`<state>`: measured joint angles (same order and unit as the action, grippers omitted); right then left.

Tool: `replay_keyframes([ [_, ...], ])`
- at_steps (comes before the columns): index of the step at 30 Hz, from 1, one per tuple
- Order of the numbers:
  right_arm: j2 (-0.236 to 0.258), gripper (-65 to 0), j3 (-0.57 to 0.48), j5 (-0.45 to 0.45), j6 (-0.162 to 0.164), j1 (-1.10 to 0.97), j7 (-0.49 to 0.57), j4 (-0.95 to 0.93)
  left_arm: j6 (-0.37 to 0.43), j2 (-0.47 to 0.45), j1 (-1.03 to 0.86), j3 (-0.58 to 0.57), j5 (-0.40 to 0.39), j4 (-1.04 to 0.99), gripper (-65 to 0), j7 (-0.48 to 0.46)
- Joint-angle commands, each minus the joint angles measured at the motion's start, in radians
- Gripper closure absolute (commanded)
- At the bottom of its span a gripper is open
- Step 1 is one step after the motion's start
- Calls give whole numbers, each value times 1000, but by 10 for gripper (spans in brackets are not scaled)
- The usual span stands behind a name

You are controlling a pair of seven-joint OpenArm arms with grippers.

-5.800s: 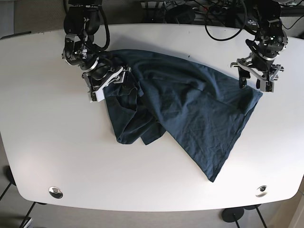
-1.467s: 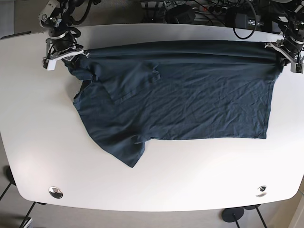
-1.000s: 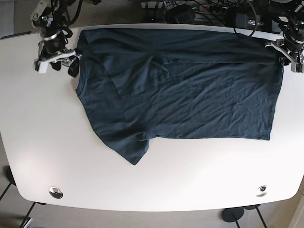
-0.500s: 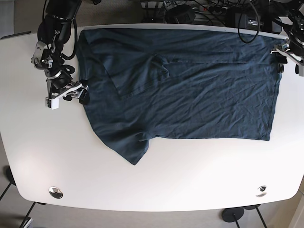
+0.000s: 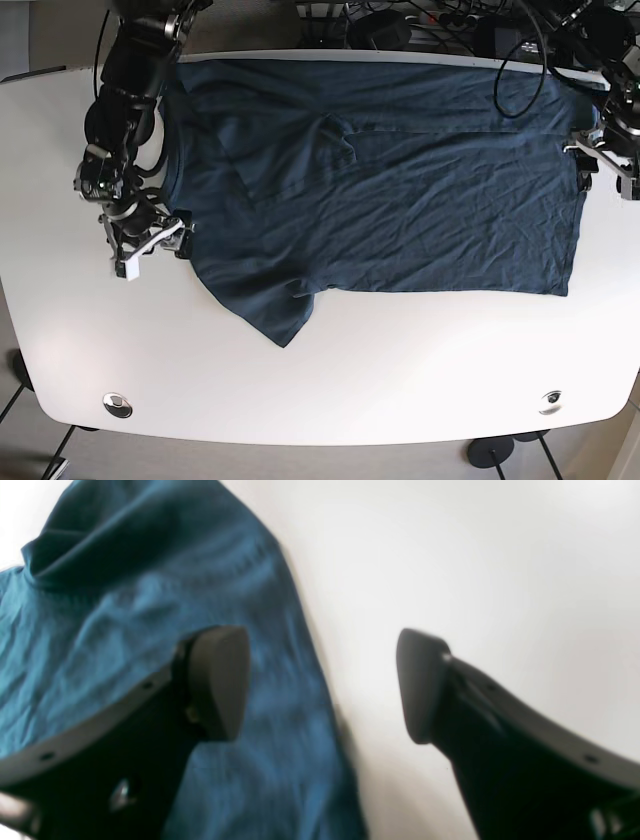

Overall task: Fold the T-shirt properly
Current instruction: 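Grasp the hem edge with both grippers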

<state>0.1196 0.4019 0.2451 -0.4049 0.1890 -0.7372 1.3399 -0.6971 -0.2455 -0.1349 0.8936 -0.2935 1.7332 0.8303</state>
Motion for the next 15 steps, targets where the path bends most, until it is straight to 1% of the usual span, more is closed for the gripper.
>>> replay_keyframes([
  [1,10,-438,2,-43,-27,102,24,-73,1,-22,40,5,44,-23,-400,-15],
  [2,15,-438,2,-79,-48,163,49,-156,1,-22,83,5,95,-45,-401,-13],
  [4,15,-438,4,-138,-98,275,133,-365,-1,-36,157,-18,172,-98,-401,-10],
  [5,16,-438,4,-152,-105,306,156,-428,-1,-58,168,-35,176,-109,-401,-10],
  [8,16,-438,4,-184,-110,367,262,-586,-1,-73,176,-63,173,-126,-401,-10],
  [11,7,-438,4,-204,-110,395,322,-673,-1,-74,177,-63,173,-128,-401,-15],
  [12,-1,-438,4,-206,-110,407,338,-699,-1,-74,177,-63,173,-128,-401,-15],
  [15,-51,-438,4,-224,-110,415,351,-725,-1,-73,177,-64,176,-132,-401,-16],
])
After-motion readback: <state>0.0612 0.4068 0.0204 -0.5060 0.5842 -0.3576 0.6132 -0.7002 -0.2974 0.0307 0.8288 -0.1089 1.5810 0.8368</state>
